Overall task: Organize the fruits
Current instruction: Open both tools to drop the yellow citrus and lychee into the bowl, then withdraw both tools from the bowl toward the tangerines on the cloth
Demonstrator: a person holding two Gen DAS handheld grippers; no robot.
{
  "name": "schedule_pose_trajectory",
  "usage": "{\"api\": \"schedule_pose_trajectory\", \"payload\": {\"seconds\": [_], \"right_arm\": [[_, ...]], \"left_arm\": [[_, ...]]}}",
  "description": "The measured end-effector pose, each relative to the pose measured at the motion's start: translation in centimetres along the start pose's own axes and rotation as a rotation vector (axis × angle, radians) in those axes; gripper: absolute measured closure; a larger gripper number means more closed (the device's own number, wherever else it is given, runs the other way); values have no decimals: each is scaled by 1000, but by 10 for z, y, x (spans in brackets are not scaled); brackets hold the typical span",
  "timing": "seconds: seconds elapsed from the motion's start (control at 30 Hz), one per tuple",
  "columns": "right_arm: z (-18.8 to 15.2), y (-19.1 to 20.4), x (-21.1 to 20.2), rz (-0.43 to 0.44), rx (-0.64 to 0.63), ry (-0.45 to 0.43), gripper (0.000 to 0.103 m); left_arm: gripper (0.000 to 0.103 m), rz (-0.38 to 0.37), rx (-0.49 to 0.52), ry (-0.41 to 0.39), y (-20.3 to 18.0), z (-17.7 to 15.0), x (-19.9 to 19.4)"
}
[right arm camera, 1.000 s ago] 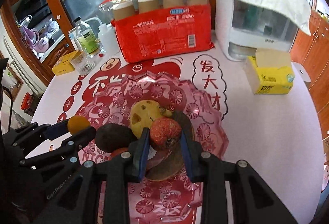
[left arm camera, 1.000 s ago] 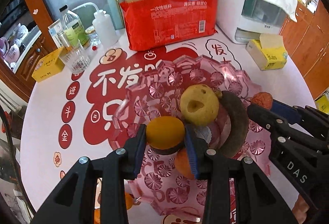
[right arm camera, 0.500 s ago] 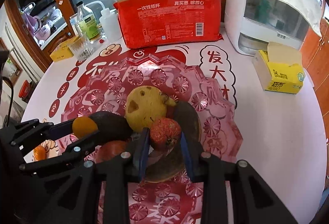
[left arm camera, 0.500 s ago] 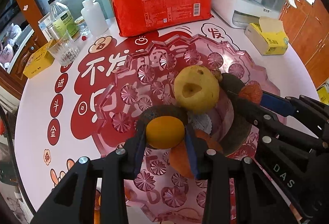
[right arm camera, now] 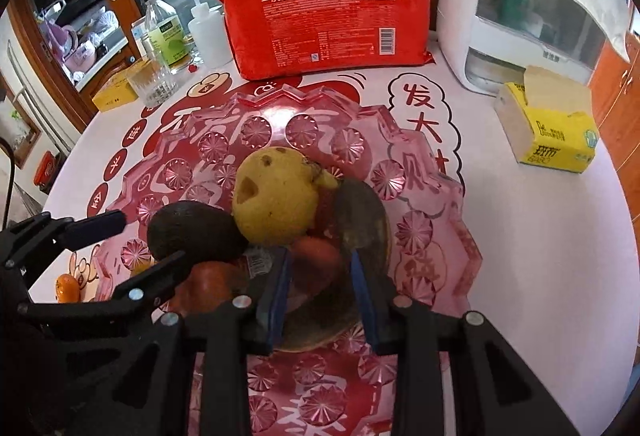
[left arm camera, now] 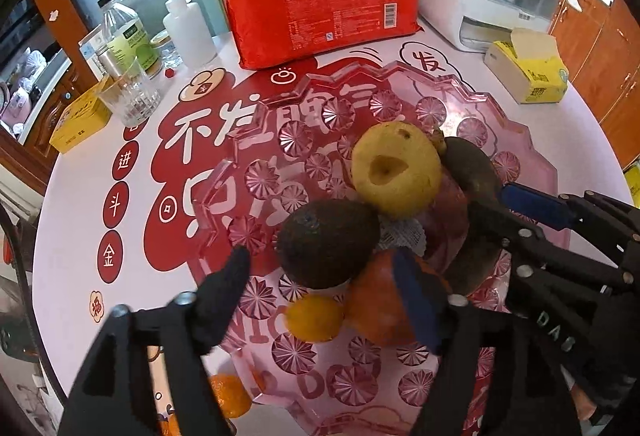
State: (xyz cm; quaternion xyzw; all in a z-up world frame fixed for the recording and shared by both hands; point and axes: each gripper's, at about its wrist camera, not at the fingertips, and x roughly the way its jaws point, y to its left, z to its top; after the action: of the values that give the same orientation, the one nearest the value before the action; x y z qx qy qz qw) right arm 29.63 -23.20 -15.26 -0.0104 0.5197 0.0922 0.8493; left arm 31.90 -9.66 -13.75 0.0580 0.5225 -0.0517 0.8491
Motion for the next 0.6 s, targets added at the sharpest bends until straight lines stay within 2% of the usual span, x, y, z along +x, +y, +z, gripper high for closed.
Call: {"api": "schedule_pose_trajectory", "payload": {"seconds": [0.1, 0.2, 0.6], "right_arm": [[-1, -5, 0, -10, 11, -3, 65], [-2, -10, -1, -9, 27, -5, 59], [-5, -12, -2, -13, 30, -7, 50]], "left_arm": [[13, -9, -6, -6, 4, -1, -1], [8, -8, -6, -6, 4, -3, -1], [7, -10, 10, 11, 3, -9, 0]]}}
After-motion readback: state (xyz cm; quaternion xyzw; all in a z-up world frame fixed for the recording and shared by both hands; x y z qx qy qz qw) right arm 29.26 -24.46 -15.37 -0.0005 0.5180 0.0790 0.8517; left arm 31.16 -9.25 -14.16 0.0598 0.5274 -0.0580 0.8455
